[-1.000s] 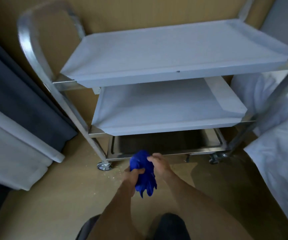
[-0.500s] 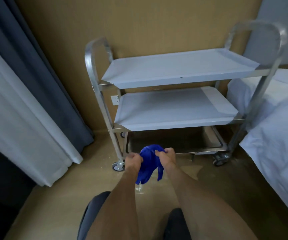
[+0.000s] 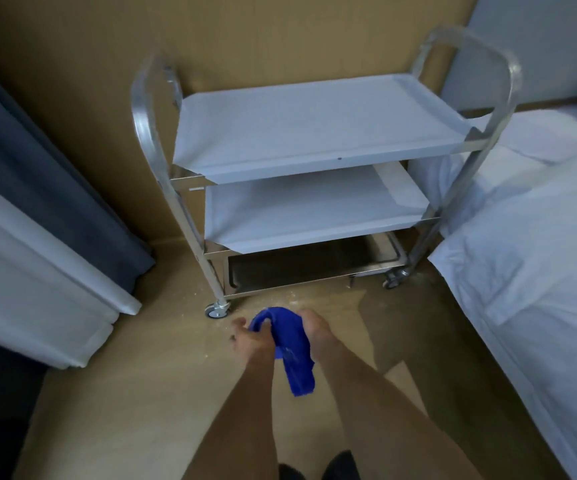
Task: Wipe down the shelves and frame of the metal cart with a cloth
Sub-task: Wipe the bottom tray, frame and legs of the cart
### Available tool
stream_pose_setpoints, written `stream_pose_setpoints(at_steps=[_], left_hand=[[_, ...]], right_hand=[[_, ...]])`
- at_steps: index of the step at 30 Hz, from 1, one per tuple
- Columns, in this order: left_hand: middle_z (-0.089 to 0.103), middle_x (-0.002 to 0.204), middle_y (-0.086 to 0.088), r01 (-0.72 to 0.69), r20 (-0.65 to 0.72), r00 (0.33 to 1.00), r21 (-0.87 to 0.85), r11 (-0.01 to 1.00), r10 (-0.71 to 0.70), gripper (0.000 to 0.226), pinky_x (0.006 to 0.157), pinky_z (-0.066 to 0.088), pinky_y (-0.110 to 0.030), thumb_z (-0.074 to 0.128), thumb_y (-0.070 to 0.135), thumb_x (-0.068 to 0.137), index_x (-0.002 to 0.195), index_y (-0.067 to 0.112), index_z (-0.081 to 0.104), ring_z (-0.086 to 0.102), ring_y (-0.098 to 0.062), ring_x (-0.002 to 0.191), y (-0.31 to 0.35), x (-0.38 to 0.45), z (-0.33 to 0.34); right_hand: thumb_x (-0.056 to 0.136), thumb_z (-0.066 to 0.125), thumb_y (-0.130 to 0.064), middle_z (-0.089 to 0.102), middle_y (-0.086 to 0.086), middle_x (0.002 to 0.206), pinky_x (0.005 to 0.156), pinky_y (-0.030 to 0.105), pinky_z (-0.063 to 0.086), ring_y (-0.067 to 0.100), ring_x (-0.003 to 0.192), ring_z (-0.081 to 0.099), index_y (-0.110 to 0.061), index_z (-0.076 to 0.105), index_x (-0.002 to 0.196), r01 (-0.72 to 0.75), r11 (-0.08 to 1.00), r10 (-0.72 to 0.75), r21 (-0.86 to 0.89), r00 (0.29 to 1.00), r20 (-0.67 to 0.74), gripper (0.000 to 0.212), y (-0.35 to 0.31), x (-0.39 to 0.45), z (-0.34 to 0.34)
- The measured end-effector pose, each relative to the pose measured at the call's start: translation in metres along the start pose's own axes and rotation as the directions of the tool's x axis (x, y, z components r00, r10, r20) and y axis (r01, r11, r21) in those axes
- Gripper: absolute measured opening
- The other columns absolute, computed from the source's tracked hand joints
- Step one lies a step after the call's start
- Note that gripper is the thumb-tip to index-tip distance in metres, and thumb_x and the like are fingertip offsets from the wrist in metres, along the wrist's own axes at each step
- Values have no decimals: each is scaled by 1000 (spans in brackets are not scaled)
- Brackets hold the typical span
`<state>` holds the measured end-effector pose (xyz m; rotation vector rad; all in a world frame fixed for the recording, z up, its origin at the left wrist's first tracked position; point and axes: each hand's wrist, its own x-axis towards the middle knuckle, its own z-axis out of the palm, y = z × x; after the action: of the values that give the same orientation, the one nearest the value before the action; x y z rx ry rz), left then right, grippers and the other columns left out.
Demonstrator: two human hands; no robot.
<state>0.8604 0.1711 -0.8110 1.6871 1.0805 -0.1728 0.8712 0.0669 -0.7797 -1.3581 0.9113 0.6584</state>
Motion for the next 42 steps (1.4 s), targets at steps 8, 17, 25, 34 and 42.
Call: stream_pose_setpoints(at_steps=[8,17,25,34,42], left_hand=[[71,110,-22,686,662,572,-62,725,-484,72,96,51,-50,58,65,84,113,-1,65,65,-40,108,58,-142,-91],[69,109,-17,548,566,563,291,784,-603,44,81,55,-43,66,29,86,122,5,59,67,-35,98,153,-289,-154],[72,91,-14,403,538,651,352,844,-536,29,72,51,-37,61,30,91,104,5,66,64,-30,83,235,-354,-183],[67,98,-14,288,446,832,161,944,-330,24,87,54,-43,55,27,96,107,6,60,63,-30,92,305,-317,-175],[73,96,-14,265,637,758,-106,958,-139,35,70,59,-34,57,37,98,107,4,62,71,-27,84,427,-276,-161]], right_hand=[[35,85,-54,69,10,111,92,48,54,34,100,65,-19,62,114,-227,967,222,112,974,50,89,31,-61,-37],[81,71,-30,62,16,104,85,47,54,35,96,62,0,55,116,-173,981,185,90,970,-155,48,-46,-289,-77],[81,76,-18,66,11,84,80,44,59,29,80,66,-2,63,95,-91,995,82,-33,971,-226,25,-110,-375,-85],[69,74,-40,76,11,87,75,40,59,29,81,72,-7,73,105,-80,994,83,69,996,-45,48,-177,-354,-77],[103,43,-40,50,16,141,112,43,34,34,136,43,-2,45,140,-46,835,4,549,997,76,53,-306,-439,-9]])
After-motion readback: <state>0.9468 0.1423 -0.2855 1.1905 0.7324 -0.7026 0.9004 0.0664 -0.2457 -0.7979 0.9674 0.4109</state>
